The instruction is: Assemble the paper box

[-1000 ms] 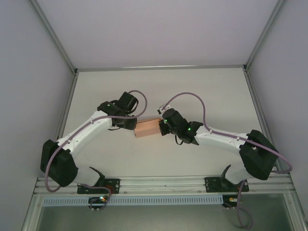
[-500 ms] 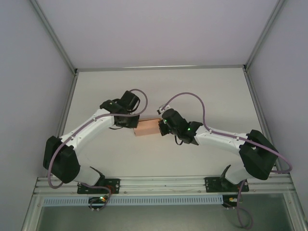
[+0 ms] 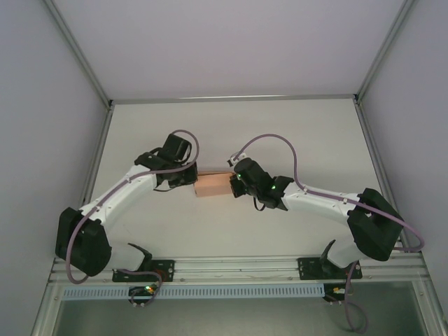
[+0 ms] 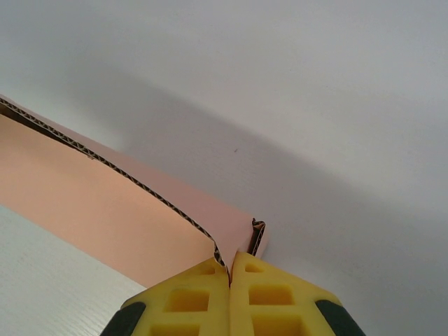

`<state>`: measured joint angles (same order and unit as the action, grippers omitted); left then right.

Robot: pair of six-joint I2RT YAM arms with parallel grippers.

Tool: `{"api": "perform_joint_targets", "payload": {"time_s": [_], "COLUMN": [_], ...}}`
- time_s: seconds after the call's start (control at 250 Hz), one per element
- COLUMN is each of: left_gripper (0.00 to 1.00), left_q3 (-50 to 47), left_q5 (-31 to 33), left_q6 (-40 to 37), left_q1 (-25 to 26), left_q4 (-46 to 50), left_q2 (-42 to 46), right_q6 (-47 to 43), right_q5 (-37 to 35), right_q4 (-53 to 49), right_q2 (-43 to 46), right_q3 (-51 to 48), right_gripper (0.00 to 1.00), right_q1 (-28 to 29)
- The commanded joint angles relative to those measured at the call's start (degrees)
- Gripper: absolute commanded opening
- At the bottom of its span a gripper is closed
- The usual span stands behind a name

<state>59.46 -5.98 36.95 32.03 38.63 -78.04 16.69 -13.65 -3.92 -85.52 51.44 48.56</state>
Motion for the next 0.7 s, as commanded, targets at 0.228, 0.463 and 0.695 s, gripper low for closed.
{"api": "perform_joint_targets", "payload": {"time_s": [0.228, 0.463, 0.695], "left_gripper": [0.0, 0.0, 0.0], "left_q3": [-4.6, -12.1, -9.5], "left_q5": [8.9, 6.5, 8.1], "left_q6": [2.3, 8.9, 9.7], "left_q1": [5.8, 7.1, 9.3], "left_q4": [5.2, -2.3, -0.6], "left_q2": [-3.5, -3.3, -4.2], "right_q6": [1.3, 3.1, 3.1], "right_q5": [1.3, 1.7, 0.7], "right_q4": [-11.5, -8.3, -9.1], "right_q2": [-4.1, -5.5, -3.8], "right_q3": [-4.9, -6.9, -6.1], "right_gripper": [0.0, 0.0, 0.0], "right_q1": [0.9, 1.1, 1.8]}}
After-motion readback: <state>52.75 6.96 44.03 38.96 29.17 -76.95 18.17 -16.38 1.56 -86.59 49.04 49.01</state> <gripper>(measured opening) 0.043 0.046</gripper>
